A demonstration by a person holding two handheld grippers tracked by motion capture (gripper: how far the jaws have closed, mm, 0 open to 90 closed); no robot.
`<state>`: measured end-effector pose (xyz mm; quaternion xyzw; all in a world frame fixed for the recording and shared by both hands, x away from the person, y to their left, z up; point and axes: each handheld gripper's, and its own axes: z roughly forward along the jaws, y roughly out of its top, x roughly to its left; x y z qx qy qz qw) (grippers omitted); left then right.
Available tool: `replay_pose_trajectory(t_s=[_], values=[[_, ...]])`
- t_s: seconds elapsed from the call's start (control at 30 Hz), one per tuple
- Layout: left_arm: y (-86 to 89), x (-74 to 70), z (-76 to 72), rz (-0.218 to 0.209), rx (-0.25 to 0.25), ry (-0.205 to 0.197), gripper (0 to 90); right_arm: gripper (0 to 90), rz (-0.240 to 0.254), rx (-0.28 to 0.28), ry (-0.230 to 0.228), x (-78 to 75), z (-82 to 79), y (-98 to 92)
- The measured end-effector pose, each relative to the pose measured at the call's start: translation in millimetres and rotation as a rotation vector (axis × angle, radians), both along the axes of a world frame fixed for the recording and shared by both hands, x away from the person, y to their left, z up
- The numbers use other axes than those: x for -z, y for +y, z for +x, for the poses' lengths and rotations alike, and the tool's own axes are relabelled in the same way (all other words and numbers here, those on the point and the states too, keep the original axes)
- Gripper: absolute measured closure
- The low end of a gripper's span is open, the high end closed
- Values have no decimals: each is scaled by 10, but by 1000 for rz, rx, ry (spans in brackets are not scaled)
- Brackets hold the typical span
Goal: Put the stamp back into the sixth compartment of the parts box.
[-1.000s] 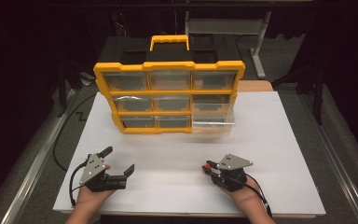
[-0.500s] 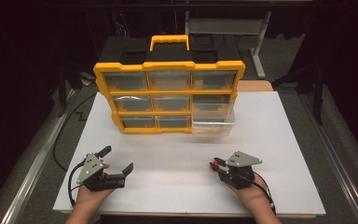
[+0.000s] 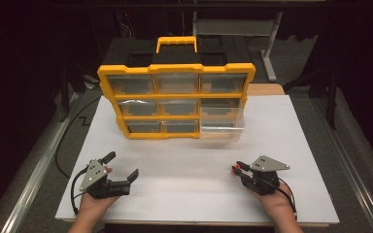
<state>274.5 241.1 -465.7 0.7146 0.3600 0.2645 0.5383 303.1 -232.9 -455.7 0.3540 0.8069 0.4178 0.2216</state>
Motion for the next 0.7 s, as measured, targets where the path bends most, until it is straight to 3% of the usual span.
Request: replay_pose_trajectory(t_s=[0.33,0.6,0.7], values=[[-6,2,14,0,8,2,5,731,3,18,-12,-46,-27,-8],[-17,5,13,-4,19,-6,5,732,-24,20,34,-125,48,29],[-15,0,11,-6,20,0,5,732,-51,4,75,-138,86,32]])
